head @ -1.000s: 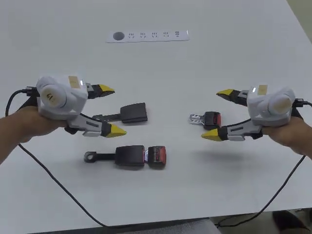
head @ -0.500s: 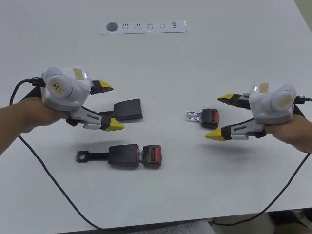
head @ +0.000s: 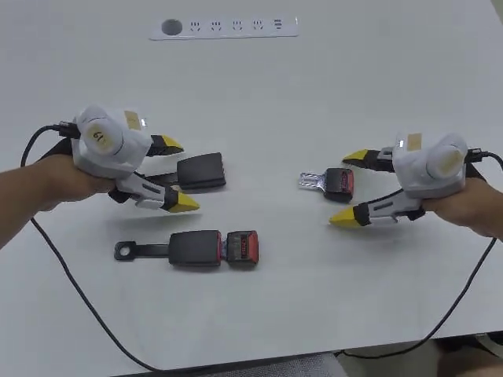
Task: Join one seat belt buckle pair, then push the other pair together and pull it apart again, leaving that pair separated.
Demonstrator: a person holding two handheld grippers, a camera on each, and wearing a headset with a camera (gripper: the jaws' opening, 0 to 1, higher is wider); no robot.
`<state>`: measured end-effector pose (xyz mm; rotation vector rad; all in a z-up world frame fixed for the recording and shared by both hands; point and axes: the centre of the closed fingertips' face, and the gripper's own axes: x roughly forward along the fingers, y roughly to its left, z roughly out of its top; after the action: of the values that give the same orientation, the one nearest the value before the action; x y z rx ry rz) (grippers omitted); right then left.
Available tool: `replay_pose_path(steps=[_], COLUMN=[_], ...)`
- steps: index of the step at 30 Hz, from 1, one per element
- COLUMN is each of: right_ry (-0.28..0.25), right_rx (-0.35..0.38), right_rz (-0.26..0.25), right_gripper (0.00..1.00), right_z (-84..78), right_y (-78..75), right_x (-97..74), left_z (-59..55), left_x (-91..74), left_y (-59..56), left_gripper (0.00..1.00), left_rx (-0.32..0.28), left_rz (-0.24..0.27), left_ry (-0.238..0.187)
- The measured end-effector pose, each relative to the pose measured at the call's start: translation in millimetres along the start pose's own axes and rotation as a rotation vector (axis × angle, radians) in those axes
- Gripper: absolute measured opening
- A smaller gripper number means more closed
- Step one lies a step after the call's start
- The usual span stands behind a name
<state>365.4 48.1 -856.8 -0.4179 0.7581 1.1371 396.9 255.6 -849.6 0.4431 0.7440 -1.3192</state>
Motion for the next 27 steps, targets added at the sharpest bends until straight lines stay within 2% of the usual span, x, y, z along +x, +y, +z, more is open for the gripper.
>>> replay_pose_path(steps=[1, 3, 7, 8, 9, 10, 12, 13, 15, 16, 23, 27], right_ry=[-0.009, -0.011, -0.013, -0.008, -0.014, -0.013, -0.016, -0.018, -0.004, -0.005, 0.008, 0.023], right_rx=[0.003, -0.007, -0.027, -0.034, -0.047, -0.045, -0.052, -0.064, -0.076, -0.066, -0.093, -0.109], right_rz=[0.005, 0.002, 0.015, 0.013, 0.013, 0.015, 0.017, 0.014, -0.005, 0.006, 0.036, 0.057], right_gripper=[0.68, 0.66, 0.6, 0.57, 0.54, 0.53, 0.5, 0.48, 0.41, 0.37, 0.36, 0.36], right_z=[1.8, 1.9, 1.8, 1.0, 2.3, 2.1, 2.9, 2.8, 0.8, 1.0, -1.3, -1.6], right_y=[-0.2, -0.9, 1.1, 0.7, -0.4, 0.0, 0.4, 1.0, -2.6, -1.6, -1.3, -1.3], right_x=[-0.2, -0.3, -0.1, -0.2, 0.3, 0.3, 0.5, 0.4, -1.2, -1.6, -5.5, -5.9], left_z=[-2.1, -2.9, 0.5, -0.2, -1.5, -3.1, -3.2, -3.5, -2.8, -2.6, 0.0, -0.5], left_x=[1.7, 3.9, 7.0, 8.4, 8.9, 8.6, 7.6, 7.0, 6.3, 5.8, -0.5, -0.4], left_y=[0.6, -0.1, 2.1, 1.5, 4.1, 6.8, 7.9, 8.3, 11.3, 12.4, 5.8, 4.4], left_gripper=[0.61, 0.61, 0.6, 0.59, 0.58, 0.55, 0.49, 0.43, 0.37, 0.34, 0.33, 0.33], left_rx=[0.034, 0.036, 0.041, 0.087, 0.117, 0.137, 0.118, 0.117, 0.119, 0.123, 0.197, 0.22], left_rz=[0.003, 0.001, 0.006, -0.009, 0.0, 0.01, 0.012, 0.013, 0.022, 0.023, -0.028, -0.053], left_ry=[0.017, 0.021, 0.004, 0.015, 0.027, 0.04, 0.037, 0.037, 0.035, 0.034, 0.054, 0.067])
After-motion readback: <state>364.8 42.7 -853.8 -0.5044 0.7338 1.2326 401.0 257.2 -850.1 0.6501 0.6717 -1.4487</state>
